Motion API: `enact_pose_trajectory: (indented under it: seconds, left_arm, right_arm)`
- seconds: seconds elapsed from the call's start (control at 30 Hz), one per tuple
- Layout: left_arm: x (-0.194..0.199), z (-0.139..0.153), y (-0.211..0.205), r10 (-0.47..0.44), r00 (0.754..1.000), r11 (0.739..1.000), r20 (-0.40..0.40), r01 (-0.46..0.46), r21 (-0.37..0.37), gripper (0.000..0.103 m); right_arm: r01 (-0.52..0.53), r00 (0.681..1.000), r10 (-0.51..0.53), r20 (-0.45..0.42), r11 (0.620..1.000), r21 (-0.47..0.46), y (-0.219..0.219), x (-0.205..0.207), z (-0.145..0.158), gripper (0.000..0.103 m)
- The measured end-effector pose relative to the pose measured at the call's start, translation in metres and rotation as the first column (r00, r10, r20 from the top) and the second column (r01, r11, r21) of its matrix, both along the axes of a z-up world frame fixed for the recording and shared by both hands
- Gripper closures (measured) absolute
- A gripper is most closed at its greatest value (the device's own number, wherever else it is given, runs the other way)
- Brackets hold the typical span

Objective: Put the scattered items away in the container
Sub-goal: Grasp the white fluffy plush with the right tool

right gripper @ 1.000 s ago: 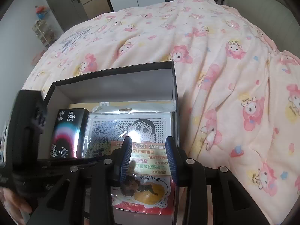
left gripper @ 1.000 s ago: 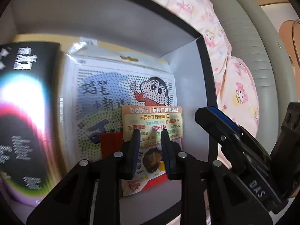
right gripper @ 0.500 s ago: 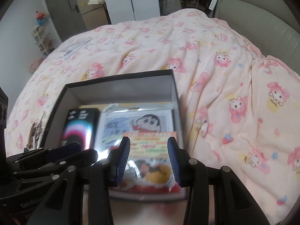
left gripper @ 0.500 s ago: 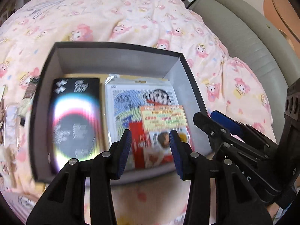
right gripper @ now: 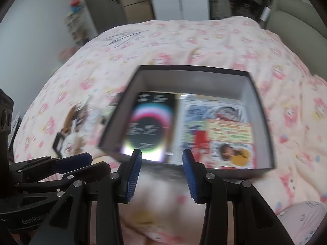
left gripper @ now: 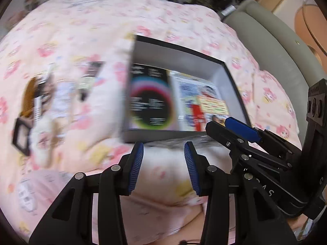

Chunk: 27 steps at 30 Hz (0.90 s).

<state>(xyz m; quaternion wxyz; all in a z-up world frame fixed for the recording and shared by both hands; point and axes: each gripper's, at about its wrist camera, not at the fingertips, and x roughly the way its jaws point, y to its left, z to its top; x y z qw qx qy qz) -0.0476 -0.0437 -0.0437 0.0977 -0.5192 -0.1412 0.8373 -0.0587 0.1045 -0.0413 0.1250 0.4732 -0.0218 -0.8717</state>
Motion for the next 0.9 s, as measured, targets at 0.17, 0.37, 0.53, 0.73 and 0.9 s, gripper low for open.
enact_pose_trajectory:
  seconds: [0.17,0.37,0.53,0.73,0.9]
  left_arm:
    - [0.017,-0.005,-0.065,0.115,0.993,0.993,-0.001,-0.115,0.018,0.061]
    - [0.024,-0.030,-0.154,0.280,0.959,0.955,0.034,-0.282,0.092,0.059]
    - [0.023,-0.077,-0.218,0.369,0.919,0.907,0.136,-0.388,0.165,0.059]
    - [0.012,-0.124,-0.238,0.312,0.921,0.893,0.234,-0.368,0.257,0.059]
    - [-0.003,-0.153,-0.237,0.276,0.917,0.881,0.289,-0.361,0.306,0.059]
  right_arm:
    - [-0.125,0.992,0.125,0.028,0.992,-0.001,-0.069,0.001,-0.003,0.066]
    - [-0.273,0.949,0.288,0.130,0.955,-0.119,-0.144,-0.019,-0.030,0.065]
    - [-0.282,0.933,0.293,0.209,0.956,-0.082,-0.175,-0.039,-0.066,0.065]
    - [-0.331,0.902,0.341,0.266,0.940,-0.081,-0.204,-0.060,-0.093,0.065]
    - [-0.268,0.894,0.309,0.323,0.949,-0.164,-0.221,-0.084,-0.109,0.065]
